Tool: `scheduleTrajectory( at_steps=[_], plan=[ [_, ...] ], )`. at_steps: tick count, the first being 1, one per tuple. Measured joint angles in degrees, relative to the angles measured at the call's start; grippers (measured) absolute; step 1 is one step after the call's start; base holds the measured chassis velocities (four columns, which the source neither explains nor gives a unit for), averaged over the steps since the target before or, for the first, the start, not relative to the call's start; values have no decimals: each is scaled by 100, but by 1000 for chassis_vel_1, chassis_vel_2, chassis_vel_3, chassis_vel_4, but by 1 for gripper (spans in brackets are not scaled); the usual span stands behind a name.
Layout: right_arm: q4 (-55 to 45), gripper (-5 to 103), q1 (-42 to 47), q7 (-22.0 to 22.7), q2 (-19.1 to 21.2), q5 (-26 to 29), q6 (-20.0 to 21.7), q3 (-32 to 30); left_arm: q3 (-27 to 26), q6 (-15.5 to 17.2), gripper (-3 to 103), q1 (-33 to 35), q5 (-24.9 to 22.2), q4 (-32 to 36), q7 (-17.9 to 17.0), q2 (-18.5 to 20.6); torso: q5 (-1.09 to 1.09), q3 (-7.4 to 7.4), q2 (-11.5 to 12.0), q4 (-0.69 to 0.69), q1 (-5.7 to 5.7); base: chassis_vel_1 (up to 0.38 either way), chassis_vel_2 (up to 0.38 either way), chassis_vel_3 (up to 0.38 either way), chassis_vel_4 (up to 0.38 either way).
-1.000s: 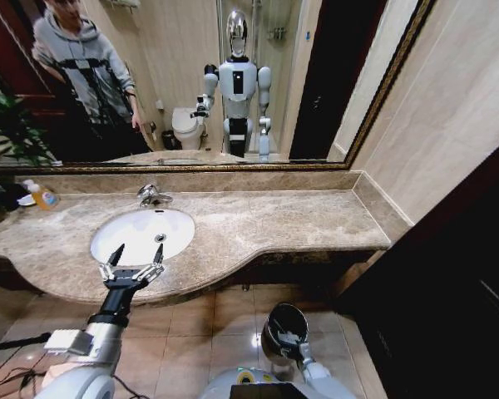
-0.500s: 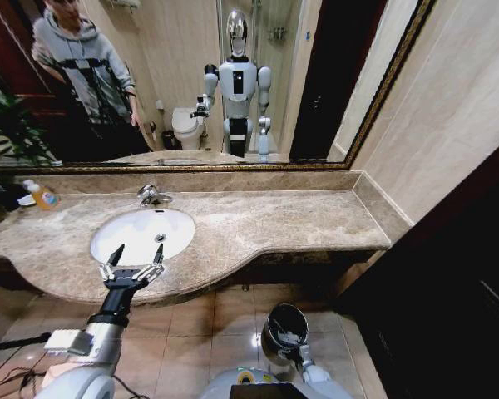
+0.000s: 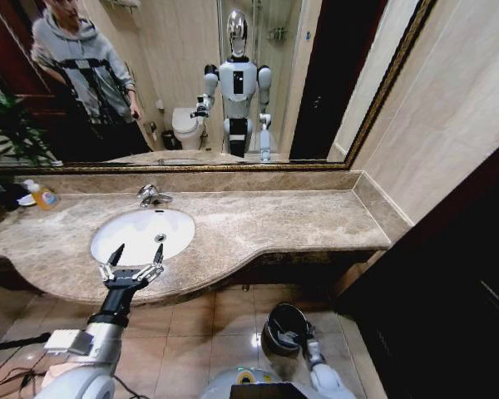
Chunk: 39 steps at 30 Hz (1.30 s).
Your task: Pick up the trash from the sink and place it in the trash bin.
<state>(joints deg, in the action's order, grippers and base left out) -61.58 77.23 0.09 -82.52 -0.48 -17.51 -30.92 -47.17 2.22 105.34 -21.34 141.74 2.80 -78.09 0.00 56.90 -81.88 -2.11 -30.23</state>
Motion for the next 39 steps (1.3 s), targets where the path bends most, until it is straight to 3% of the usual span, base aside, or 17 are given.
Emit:
scheduleTrajectory(
  at_steps=[4, 12, 18, 26, 31, 39],
  plan=[
    [-1708, 100, 752, 21, 88, 576, 229, -108, 0, 0, 100, 0, 0, 0, -1, 0, 0, 0, 0, -1, 0, 0, 0, 0, 0],
    [-4023, 100, 1931, 86, 93, 869, 231, -197, 0, 0, 100, 0, 0, 0, 1, 0, 0, 0, -1, 0, 0, 0, 0, 0, 0],
    [-5424, 100, 2391, 173, 10, 962, 479, -187, 0, 0, 100, 0, 0, 0, 0, 0, 1, 0, -1, 0, 0, 0, 0, 0, 0],
    [-6240, 100, 2483, 136, -21, 991, 813, -115, 0, 0, 100, 0, 0, 0, 0, 0, 1, 0, -1, 0, 0, 0, 0, 0, 0],
    [-6706, 100, 2127, -155, 142, 895, 1395, -102, 0, 0, 100, 0, 0, 0, -1, 0, 1, 1, 0, -1, 0, 0, 0, 0, 0],
    [-7149, 100, 1701, -503, 188, 931, 1970, -260, 0, 0, 100, 0, 0, 0, 0, 0, 0, 0, 0, -1, 0, 0, 0, 0, 0]
  ],
)
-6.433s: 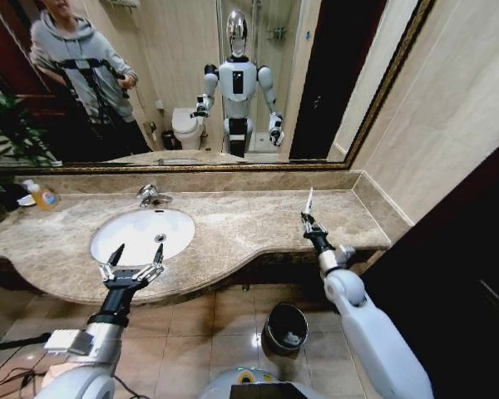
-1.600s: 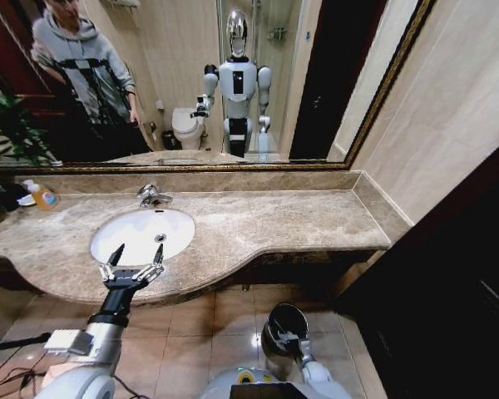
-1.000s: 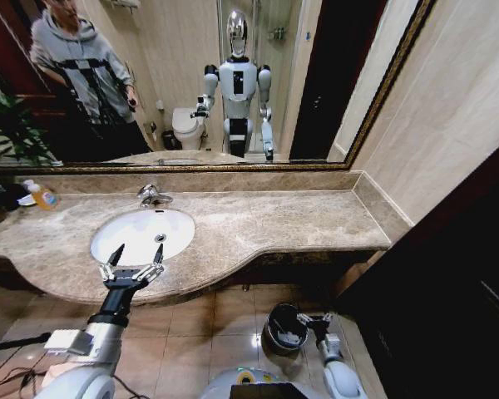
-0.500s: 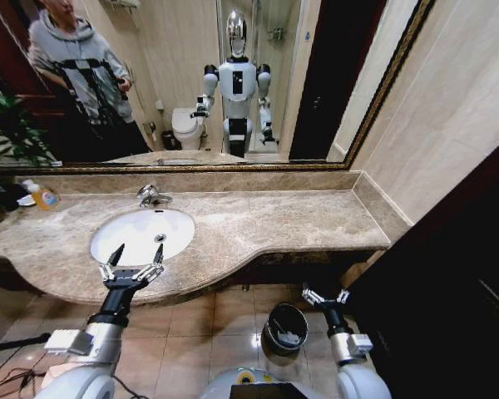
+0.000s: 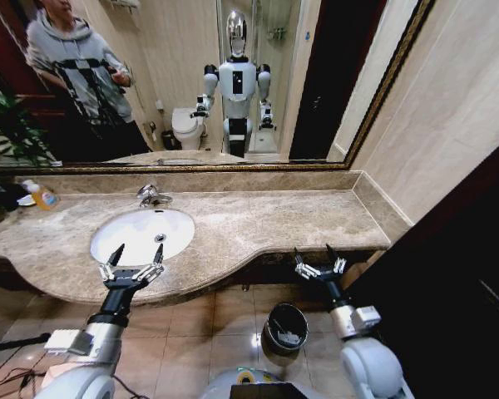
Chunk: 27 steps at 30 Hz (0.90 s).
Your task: Pick up the trash from the sink and place it in the trash bin.
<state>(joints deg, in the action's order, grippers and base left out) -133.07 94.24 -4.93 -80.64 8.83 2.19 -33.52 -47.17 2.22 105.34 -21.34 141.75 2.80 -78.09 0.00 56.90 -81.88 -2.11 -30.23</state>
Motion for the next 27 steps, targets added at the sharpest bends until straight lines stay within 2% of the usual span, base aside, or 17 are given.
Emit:
scheduleTrajectory(
  at_steps=[5, 9, 17, 27],
  plan=[
    [-106, 100, -22, -160, 12, 18, -26, -189, 0, 0, 100, 0, 0, 0, 0, 0, 0, 0, 0, 0, 0, 0, 0, 0, 0],
    [-133, 100, 125, 11, -91, -154, -261, -262, 0, 0, 100, 0, 0, 0, 0, 0, -1, 0, 0, 0, 0, 0, 0, 0, 0],
    [-333, 100, 528, 189, -316, -358, -451, -165, 0, 0, 100, 0, 0, 0, 0, 0, 0, 0, 0, 0, 0, 0, 0, 0, 0],
    [-587, 100, 823, 185, -335, -530, -429, -191, 0, 0, 100, 0, 0, 0, 0, 0, 1, 0, 0, 0, 0, 0, 0, 0, 0]
  ],
)
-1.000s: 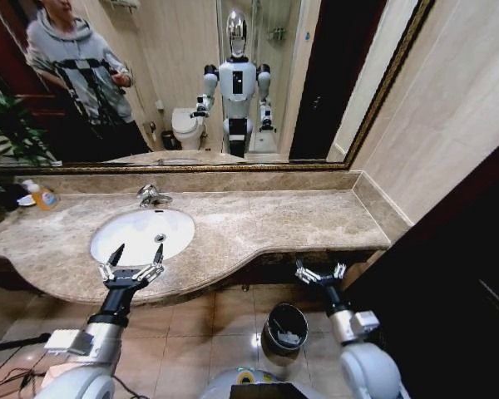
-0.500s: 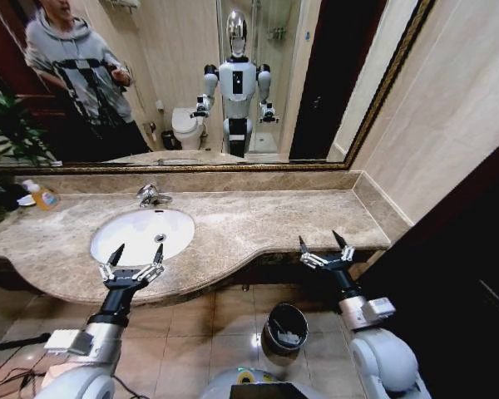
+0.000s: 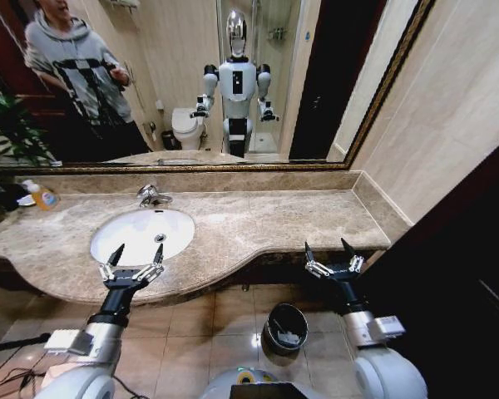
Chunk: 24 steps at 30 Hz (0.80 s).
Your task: Pick up the trash from the sink and place it in the trash bin.
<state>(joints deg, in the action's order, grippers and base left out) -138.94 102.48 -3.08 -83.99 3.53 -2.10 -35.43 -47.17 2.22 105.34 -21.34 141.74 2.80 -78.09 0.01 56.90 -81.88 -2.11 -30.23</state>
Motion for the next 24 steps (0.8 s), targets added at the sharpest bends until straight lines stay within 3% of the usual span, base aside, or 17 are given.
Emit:
scheduleTrajectory(
  at_steps=[24],
  plan=[
    [-12, 100, 11, -9, -9, -26, 29, -2, 0, 0, 100, 0, 0, 0, 0, 0, -1, 0, 0, 0, 0, 0, 0, 0, 0]
  ],
)
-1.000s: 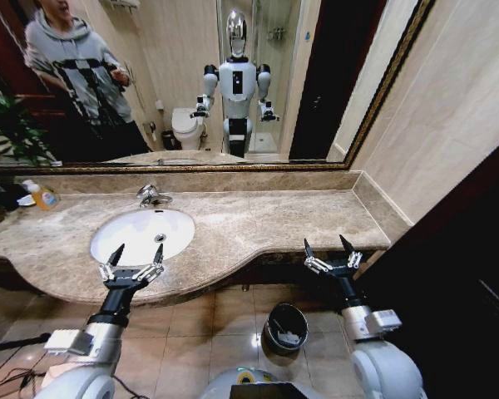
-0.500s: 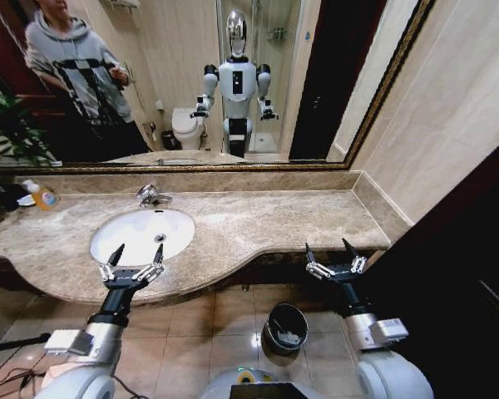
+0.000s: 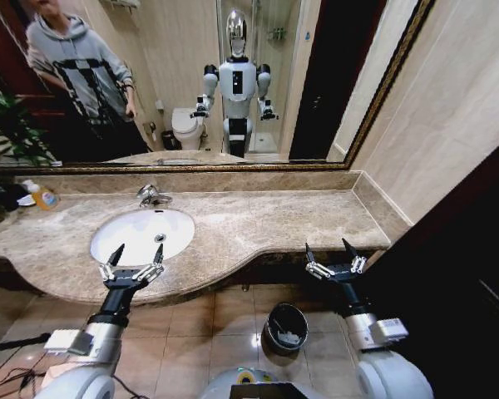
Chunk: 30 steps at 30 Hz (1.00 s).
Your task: Pick up the trash from the sink and place it in the trash bin.
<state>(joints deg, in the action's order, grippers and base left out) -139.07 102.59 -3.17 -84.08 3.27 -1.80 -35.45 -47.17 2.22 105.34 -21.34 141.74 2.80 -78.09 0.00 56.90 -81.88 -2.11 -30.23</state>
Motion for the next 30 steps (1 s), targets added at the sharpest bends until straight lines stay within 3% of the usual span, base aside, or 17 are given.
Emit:
scheduleTrajectory(
  at_steps=[30],
  plan=[
    [9, 100, -5, 0, 1, 5, 0, 1, 0, 0, 100, 0, 0, 0, 0, 0, 0, 0, 0, 0, 0, 0, 0, 0, 0]
  ],
)
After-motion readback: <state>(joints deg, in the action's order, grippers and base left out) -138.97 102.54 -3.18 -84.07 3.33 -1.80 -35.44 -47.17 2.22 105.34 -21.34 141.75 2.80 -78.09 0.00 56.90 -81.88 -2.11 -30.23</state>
